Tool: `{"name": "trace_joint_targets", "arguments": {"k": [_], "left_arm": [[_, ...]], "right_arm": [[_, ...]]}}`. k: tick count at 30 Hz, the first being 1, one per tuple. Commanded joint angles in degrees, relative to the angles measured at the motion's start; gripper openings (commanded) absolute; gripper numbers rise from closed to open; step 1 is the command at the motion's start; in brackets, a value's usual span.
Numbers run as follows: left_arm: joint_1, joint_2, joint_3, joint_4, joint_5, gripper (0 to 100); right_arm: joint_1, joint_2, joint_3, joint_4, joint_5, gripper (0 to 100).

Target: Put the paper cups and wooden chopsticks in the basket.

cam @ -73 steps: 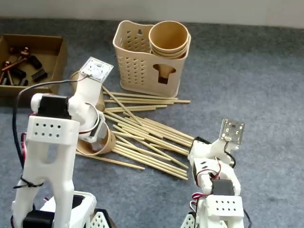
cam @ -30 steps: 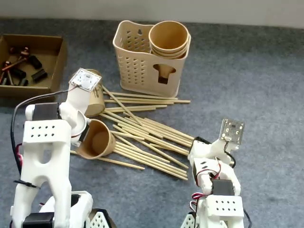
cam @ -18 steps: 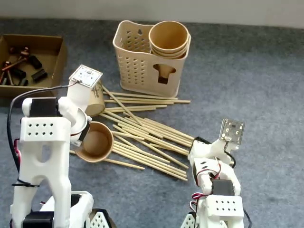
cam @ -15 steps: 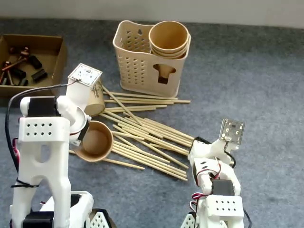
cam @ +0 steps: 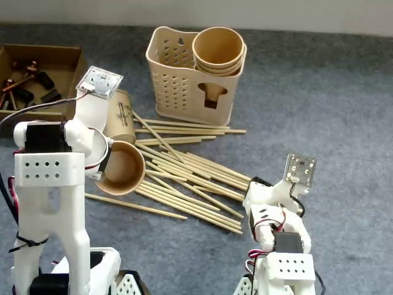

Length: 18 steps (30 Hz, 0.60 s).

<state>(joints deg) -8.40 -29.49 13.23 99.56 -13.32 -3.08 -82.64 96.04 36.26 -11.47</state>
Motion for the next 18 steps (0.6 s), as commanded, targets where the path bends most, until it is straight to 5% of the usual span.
{"name": "trace_joint_targets", "arguments": {"k": [1,18], "left_arm": [[1.3,-0.6,-4.4,0.2,2.5,1],[1.3,-0.6,-16.0,0.2,7.7,1]], "right_arm": [[0.4,-0.1,6.4,-1.3,-0.3,0.5],[0.4,-0.1,6.4,-1.3,-0.3,0.5]]}}
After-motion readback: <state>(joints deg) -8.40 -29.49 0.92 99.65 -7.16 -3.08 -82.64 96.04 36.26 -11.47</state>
